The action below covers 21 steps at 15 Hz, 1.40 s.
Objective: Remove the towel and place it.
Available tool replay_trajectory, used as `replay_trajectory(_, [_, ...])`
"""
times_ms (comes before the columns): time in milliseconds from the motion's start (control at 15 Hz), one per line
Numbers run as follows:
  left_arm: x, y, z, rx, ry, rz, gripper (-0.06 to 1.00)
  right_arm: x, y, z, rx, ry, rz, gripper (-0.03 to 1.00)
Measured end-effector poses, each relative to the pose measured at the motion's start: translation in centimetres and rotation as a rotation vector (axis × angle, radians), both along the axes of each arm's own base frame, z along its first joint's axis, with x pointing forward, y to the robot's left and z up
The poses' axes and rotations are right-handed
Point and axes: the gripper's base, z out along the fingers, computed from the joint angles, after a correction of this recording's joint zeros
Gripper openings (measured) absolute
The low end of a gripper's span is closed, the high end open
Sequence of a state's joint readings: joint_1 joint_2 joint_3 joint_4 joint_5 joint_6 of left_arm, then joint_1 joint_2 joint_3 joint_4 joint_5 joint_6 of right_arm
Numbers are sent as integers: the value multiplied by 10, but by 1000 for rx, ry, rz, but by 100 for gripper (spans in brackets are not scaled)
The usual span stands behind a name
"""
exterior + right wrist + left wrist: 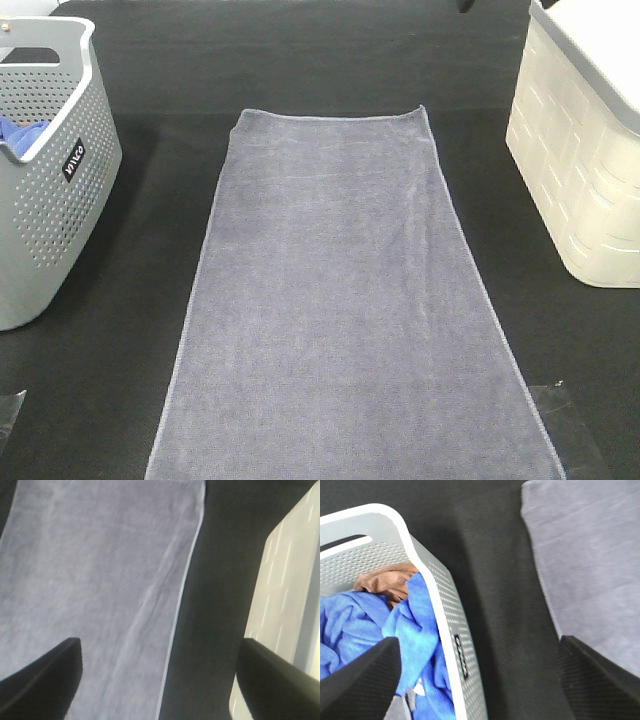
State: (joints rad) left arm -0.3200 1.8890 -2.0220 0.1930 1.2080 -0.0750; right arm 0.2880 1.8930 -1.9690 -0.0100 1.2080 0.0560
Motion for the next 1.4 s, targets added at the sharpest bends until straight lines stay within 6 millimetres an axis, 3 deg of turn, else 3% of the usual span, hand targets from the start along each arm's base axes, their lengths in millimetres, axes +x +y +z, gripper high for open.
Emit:
replay_trajectory(200, [-45,13,13,-16,20,-1,81,-42,-11,3,-11,50,17,79])
replay_trajectory(333, [-87,27,16,-11,43,3,81,-78,-22,8,-17,67,20,79])
replay_trajectory(600, [-176,56,7,-42,62,50,81,-149,-41,-3,-11,120,22,79])
replay_trajectory(800, [-237,73,-16,-81,82,51,81,-198,-53,-16,7,144,37,79])
replay_trajectory(1067, [-313,95,-55,-130,41,39,81,-262,-72,-49,-6,164,58,79])
replay_trajectory(1267, [-359,107,-83,-179,-48,-6,81,-313,-87,-76,6,115,59,79])
replay_trajectory(1400, [-384,113,-97,-192,-145,-70,81,-350,-98,-89,34,-9,72,79])
